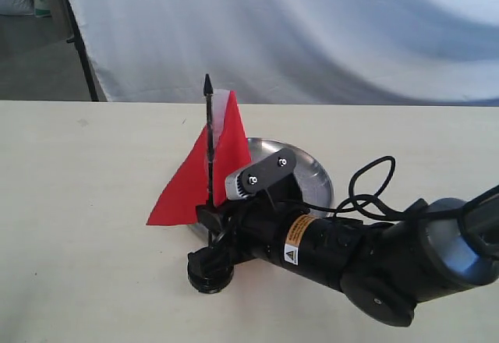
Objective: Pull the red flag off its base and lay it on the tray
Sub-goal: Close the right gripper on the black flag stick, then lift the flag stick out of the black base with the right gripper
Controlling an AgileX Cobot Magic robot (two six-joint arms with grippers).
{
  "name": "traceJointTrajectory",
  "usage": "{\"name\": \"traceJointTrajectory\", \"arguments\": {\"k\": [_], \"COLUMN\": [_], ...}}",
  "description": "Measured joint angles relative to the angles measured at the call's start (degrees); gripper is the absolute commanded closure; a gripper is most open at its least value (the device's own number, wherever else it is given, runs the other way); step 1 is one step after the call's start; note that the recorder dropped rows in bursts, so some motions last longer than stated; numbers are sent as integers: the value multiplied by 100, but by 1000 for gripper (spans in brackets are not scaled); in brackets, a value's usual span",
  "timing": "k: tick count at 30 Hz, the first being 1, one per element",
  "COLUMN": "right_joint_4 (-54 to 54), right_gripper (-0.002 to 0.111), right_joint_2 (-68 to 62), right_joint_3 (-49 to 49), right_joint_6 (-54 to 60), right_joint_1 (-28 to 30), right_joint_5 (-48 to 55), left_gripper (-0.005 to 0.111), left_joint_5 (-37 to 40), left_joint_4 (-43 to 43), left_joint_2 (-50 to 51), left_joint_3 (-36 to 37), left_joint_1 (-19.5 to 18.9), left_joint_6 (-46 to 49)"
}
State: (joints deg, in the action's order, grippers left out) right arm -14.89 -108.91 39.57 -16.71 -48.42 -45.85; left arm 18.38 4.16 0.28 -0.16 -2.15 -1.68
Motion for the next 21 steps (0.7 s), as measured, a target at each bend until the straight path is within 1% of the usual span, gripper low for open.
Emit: {"name": "traceJointTrajectory", "arguments": {"k": [5, 7, 9, 12, 14, 17, 21], "right_joint_4": [1, 1, 76, 541, 966, 1529, 1890], "right_gripper": [109, 109, 109, 109, 109, 109, 109], "right_joint_2": [-123, -296, -577, -675, -628, -628, -628], "right_joint_3": [5, 5, 31, 446, 841, 1278, 1551], "right_joint_6": [0, -66, -375, -825, -935, -1046, -1254], "right_joint_1": [-10, -10, -10, -10, -10, 66, 326], "right_joint_5": [-224, -678, -1324, -1518, -1348, -677, 86], "left_gripper": [107, 107, 107, 107, 107, 107, 107], "left_joint_5": [0, 0, 0, 0, 0, 0, 0], "left_joint_4": [0, 0, 0, 0, 0, 0, 0], "left_joint_2": [0, 0, 0, 0, 0, 0, 0], "left_joint_3": [0, 0, 0, 0, 0, 0, 0], "left_joint_1": [0, 0, 0, 0, 0, 0, 0], "left_joint_6": [0, 0, 0, 0, 0, 0, 0]}}
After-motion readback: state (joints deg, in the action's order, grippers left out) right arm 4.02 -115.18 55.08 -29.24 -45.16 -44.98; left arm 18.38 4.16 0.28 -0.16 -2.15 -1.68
